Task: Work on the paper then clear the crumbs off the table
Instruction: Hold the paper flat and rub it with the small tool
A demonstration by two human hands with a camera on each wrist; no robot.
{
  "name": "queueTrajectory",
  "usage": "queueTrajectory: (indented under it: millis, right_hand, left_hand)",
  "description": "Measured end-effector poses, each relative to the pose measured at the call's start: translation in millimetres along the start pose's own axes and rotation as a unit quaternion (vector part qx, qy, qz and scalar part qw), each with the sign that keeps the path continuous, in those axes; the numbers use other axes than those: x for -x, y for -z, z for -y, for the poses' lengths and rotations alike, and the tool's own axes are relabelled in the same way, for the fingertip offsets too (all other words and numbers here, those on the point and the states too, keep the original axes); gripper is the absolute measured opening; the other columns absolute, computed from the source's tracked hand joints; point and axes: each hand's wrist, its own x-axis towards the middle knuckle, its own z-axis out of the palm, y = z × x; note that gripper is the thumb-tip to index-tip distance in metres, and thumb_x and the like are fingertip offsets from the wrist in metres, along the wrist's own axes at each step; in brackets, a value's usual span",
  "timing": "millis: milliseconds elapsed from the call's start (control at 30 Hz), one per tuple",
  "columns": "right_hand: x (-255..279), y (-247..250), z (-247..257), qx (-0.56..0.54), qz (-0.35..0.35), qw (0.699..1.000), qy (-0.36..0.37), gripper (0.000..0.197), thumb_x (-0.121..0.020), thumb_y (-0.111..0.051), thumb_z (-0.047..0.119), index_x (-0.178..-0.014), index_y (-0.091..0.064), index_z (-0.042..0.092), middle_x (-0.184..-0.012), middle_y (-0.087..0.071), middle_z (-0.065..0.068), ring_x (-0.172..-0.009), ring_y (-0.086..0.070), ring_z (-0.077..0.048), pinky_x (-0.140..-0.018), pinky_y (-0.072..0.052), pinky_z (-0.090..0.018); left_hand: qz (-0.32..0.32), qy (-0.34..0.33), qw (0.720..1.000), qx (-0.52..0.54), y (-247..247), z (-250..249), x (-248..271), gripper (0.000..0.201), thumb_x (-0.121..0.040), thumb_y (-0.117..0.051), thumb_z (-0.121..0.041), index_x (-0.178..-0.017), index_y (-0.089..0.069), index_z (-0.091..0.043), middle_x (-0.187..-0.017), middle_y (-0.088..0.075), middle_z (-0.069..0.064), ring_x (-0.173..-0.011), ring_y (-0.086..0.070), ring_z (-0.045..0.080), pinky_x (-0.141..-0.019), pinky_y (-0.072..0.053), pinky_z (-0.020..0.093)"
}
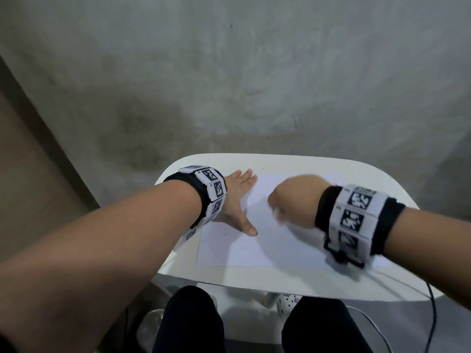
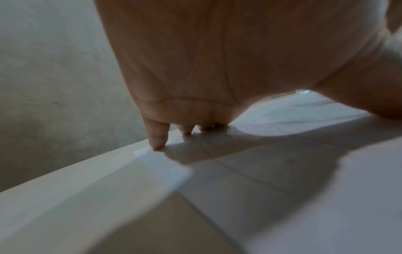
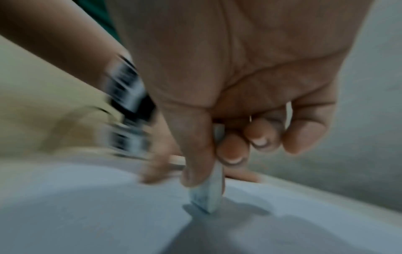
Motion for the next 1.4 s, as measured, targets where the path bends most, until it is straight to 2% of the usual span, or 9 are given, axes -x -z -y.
queueTrajectory:
  millis: [67, 200, 333, 567, 767, 867, 1067, 1200, 1400]
  right_hand:
    - [11, -7, 22, -0.003, 0.023, 0.997, 0.074, 0.014, -0.088, -0.052, 0.023, -0.075, -0.054, 0.024, -0.068, -0.049, 0.007, -0.075, -0.048, -0.021, -0.053, -0.029, -0.023]
    - [6, -1, -2, -0.005, -0.009, 1.0, -0.001, 0.011, -0.083, -0.052, 0.023, -0.078, -0.061, 0.02, -0.069, -0.055, 0.004, -0.074, -0.052, -0.023, -0.061, -0.038, -0.025]
    - [14, -9, 16, -0.007, 0.018, 0.998, 0.065, 0.009, -0.086, -0.053, 0.023, -0.078, -0.056, 0.023, -0.071, -0.054, 0.005, -0.073, -0.05, -0.022, -0.053, -0.029, -0.023]
    - [25, -10, 22, -0.013, 0.012, 0.997, 0.081, 0.009, -0.086, -0.051, 0.02, -0.079, -0.056, 0.022, -0.076, -0.058, 0.004, -0.076, -0.053, -0.022, -0.064, -0.038, -0.028]
    - [13, -1, 5, -0.06, -0.017, 0.998, 0.003, 0.011, -0.083, -0.052, 0.02, -0.077, -0.06, 0.022, -0.077, -0.062, 0.004, -0.08, -0.057, -0.023, -0.067, -0.043, -0.029]
    - [18, -6, 28, -0.053, 0.021, 0.996, 0.074, 0.019, -0.087, -0.052, 0.022, -0.068, -0.05, 0.023, -0.069, -0.052, 0.005, -0.076, -0.048, -0.02, -0.059, -0.034, -0.026]
    - [2, -5, 26, 0.001, -0.023, 0.998, 0.051, 0.01, -0.086, -0.055, 0.025, -0.082, -0.061, 0.019, -0.067, -0.053, 0.003, -0.072, -0.053, -0.024, -0.052, -0.031, -0.023]
    - [0, -1, 21, -0.007, -0.012, 1.0, 0.019, 0.023, -0.084, -0.055, 0.025, -0.062, -0.05, 0.019, -0.06, -0.049, 0.004, -0.066, -0.051, -0.023, -0.05, -0.031, -0.023]
    - [5, -6, 33, 0.002, 0.003, 0.997, 0.072, 0.009, -0.086, -0.056, 0.024, -0.08, -0.059, 0.017, -0.068, -0.052, 0.002, -0.071, -0.05, -0.024, -0.05, -0.028, -0.022]
  left_hand:
    - [-0.005, 0.002, 1.0, -0.008, -1, -2, -2, 0.135, -0.067, -0.068, -0.073, -0.152, 0.02, -0.016, -0.16, 0.025, -0.001, -0.148, 0.019, 0.02, -0.119, -0.001, 0.043]
    - [-0.001, -0.004, 1.0, 0.016, -1, 2, -2, 0.134, -0.068, -0.068, -0.073, -0.152, 0.02, -0.018, -0.16, 0.026, -0.001, -0.148, 0.02, 0.019, -0.118, 0.001, 0.044]
    - [-0.001, -0.003, 1.0, 0.001, -1, 0, -2, 0.134, -0.069, -0.068, -0.073, -0.152, 0.021, -0.017, -0.16, 0.026, -0.001, -0.148, 0.02, 0.019, -0.119, 0.0, 0.043]
    - [-0.008, 0.0, 1.0, 0.001, -2, -1, -3, 0.134, -0.068, -0.067, -0.074, -0.152, 0.02, -0.017, -0.16, 0.025, -0.001, -0.148, 0.019, 0.02, -0.119, 0.0, 0.043]
    - [-0.008, -0.002, 1.0, 0.007, -4, 2, -6, 0.136, -0.066, -0.068, -0.075, -0.152, 0.02, -0.017, -0.16, 0.025, -0.001, -0.148, 0.019, 0.019, -0.118, 0.0, 0.045]
    - [-0.01, 0.006, 1.0, -0.008, -5, 1, -9, 0.137, -0.065, -0.067, -0.076, -0.152, 0.021, -0.017, -0.16, 0.025, -0.001, -0.148, 0.019, 0.02, -0.119, -0.001, 0.044]
    - [-0.014, 0.001, 1.0, -0.006, -4, 0, -8, 0.135, -0.068, -0.071, -0.07, -0.153, 0.019, -0.014, -0.161, 0.023, 0.002, -0.149, 0.016, 0.021, -0.119, 0.0, 0.041]
    - [-0.013, 0.001, 1.0, -0.005, -2, 0, -8, 0.135, -0.068, -0.07, -0.071, -0.153, 0.019, -0.014, -0.16, 0.024, 0.001, -0.149, 0.017, 0.021, -0.119, -0.001, 0.042]
    - [-0.019, 0.003, 1.0, -0.007, -4, -2, -7, 0.135, -0.068, -0.071, -0.069, -0.153, 0.019, -0.014, -0.161, 0.024, 0.001, -0.149, 0.015, 0.02, -0.119, -0.002, 0.042]
